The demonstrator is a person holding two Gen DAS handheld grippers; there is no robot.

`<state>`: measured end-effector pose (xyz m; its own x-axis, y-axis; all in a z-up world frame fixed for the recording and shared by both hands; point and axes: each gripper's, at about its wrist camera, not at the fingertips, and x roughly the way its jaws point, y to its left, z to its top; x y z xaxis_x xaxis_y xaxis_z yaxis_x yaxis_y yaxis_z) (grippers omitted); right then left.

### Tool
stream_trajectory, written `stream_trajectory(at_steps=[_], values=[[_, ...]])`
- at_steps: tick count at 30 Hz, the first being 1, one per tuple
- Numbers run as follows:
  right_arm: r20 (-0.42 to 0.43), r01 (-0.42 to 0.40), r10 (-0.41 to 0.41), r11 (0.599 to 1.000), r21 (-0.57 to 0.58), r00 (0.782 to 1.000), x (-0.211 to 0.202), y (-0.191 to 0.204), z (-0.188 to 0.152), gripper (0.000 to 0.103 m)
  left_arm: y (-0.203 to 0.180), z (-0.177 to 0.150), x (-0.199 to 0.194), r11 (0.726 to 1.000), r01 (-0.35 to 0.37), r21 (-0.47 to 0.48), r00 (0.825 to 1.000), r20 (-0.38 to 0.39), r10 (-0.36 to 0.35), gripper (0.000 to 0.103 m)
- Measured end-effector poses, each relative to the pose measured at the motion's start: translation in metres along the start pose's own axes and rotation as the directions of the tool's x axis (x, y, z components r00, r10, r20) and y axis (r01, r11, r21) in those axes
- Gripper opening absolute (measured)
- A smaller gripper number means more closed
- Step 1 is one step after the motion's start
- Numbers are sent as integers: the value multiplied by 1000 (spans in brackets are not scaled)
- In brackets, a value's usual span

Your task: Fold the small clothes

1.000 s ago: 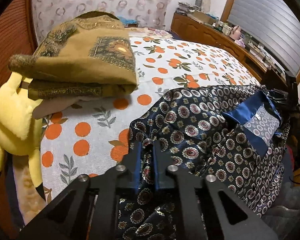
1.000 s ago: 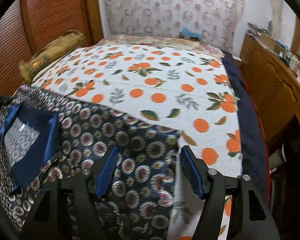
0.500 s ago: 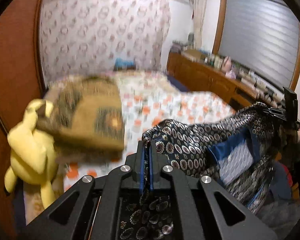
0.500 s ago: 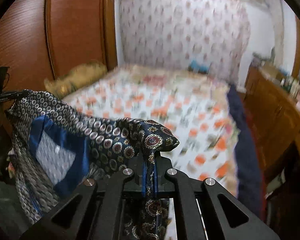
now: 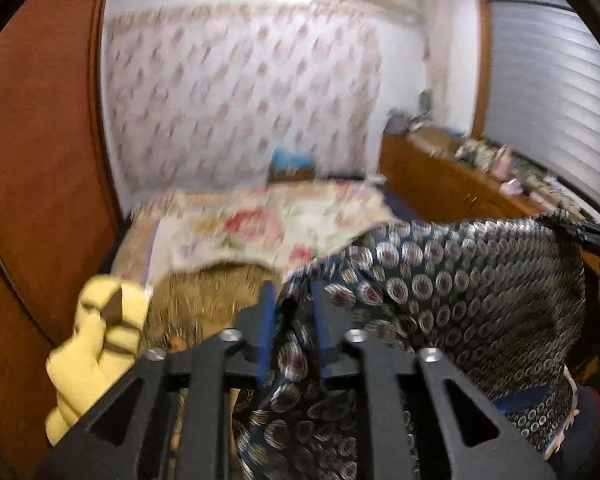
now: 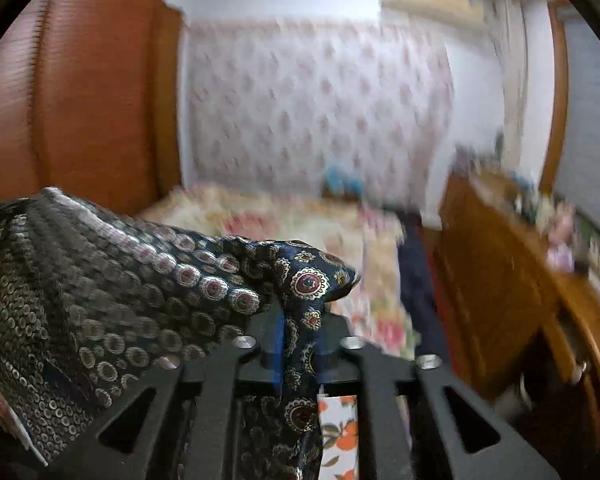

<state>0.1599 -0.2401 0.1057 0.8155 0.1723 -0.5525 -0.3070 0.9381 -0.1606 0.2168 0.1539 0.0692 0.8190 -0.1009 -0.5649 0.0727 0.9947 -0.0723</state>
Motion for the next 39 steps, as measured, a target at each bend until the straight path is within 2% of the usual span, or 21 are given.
stream_trajectory(at_steps=[2, 3, 4, 6, 8, 14, 19, 23, 32, 34, 35, 36, 39], values=[[-76, 36, -35, 999, 15, 997, 34, -5, -11, 35, 4, -10, 16, 1000, 16, -7, 999, -36, -16, 45], [-103, 47, -43, 998, 32, 994, 48, -8, -19, 38, 7, -18, 21, 1000, 7, -5, 999, -49, -7, 47], [-124, 41, -33, 998, 57, 992, 57, -11, -28, 40, 10, -27, 25, 1000, 4, -4, 998, -63, -4, 49], [-145, 21, -7, 995, 95, 989, 67, -14, -45, 47, 12, -41, 28, 1000, 22, -5, 996, -89, -22, 69], [-165, 11, 4, 996, 88, 986, 74, -13, -56, 47, 9, -53, 27, 1000, 13, 12, 995, -103, -12, 77], [-209, -21, 33, 998, 57, 977, 87, -18, -68, 47, -2, -81, 11, 999, -7, 46, 994, -111, 12, 77], [-228, -23, 36, 998, 61, 973, 74, -16, -80, 47, -2, -96, 10, 999, -9, 54, 992, -127, 16, 77], [-252, -12, 31, 997, 78, 967, 76, -7, -98, 47, 1, -109, 9, 999, -9, 45, 991, -130, 15, 77], [-303, 59, -15, 989, 137, 953, 66, -28, -117, 47, 7, -126, 12, 1000, -9, 27, 990, -141, 13, 77], [-294, 49, -2, 987, 153, 956, 65, -29, -119, 47, 9, -128, 14, 1000, 0, 20, 989, -147, 3, 67], [-289, 38, 11, 986, 161, 957, 62, -29, -120, 47, 10, -129, 15, 1000, 5, 16, 988, -155, -3, 55], [-283, 19, 28, 986, 165, 959, 62, -26, -119, 38, 10, -130, 18, 1000, 12, 12, 986, -169, -10, 49], [-280, -17, 57, 989, 146, 958, 61, -17, -118, 31, 9, -133, 21, 1000, 8, 19, 983, -181, -5, 47]])
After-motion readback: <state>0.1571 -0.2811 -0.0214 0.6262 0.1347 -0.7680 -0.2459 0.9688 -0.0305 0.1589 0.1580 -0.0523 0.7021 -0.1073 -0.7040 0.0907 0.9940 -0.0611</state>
